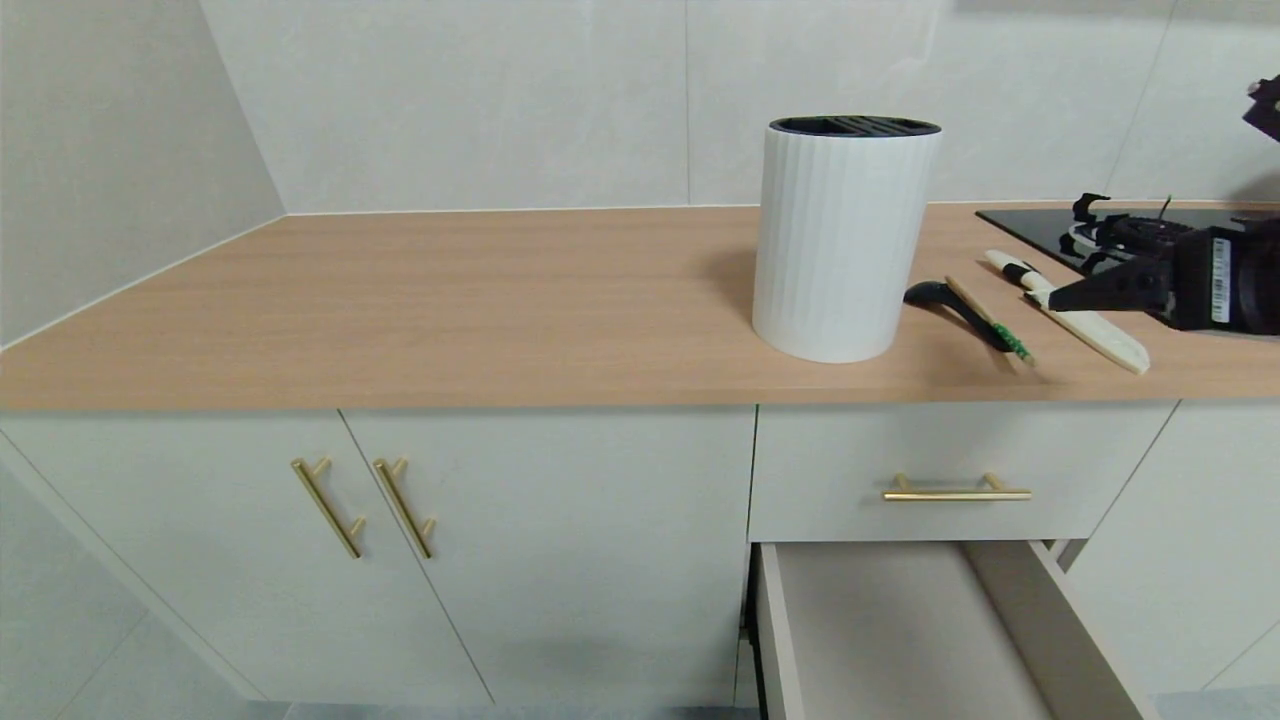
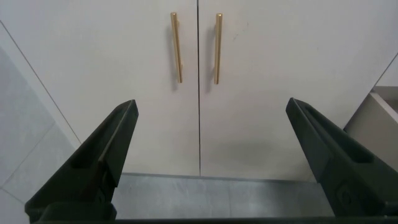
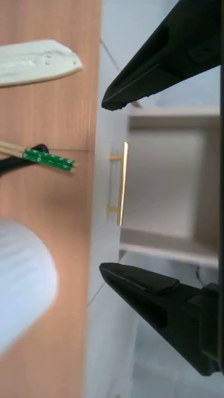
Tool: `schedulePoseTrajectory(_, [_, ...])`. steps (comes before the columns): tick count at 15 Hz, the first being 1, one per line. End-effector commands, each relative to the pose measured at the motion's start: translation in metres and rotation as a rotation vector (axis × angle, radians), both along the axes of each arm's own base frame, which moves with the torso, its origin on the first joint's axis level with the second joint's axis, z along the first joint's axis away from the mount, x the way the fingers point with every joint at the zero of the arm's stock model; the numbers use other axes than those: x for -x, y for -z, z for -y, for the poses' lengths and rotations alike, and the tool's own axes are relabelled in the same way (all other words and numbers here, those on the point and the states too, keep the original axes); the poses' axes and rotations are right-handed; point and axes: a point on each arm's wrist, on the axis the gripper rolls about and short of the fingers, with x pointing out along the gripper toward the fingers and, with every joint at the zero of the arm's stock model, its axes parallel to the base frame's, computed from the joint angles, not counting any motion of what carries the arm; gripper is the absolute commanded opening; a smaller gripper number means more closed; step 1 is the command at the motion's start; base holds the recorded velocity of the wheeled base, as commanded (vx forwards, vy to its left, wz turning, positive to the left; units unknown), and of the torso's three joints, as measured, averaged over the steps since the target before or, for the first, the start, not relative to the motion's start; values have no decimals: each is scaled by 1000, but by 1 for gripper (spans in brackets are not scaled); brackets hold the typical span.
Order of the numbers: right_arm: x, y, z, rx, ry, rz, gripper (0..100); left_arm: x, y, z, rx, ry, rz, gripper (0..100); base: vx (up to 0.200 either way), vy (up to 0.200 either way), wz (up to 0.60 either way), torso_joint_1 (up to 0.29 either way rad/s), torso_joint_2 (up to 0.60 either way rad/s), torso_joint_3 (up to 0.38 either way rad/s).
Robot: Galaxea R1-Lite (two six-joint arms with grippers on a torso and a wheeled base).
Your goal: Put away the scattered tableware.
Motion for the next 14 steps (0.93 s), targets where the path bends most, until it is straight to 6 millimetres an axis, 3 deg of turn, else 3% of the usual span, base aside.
schedulePoseTrajectory(1, [-55,22,-11,16,78,-138,100,0,0,0,0,-1,-1,100,0,0,0,0,0,0])
schedulePoseTrajectory(5, [-76,38,-18,69,146,-166,100,0,0,0,0,-1,-1,100,0,0,0,0,0,0])
schedulePoseTrajectory(14, [-96,53,-23,69,152,-174,100,0,0,0,0,-1,-1,100,0,0,0,0,0,0])
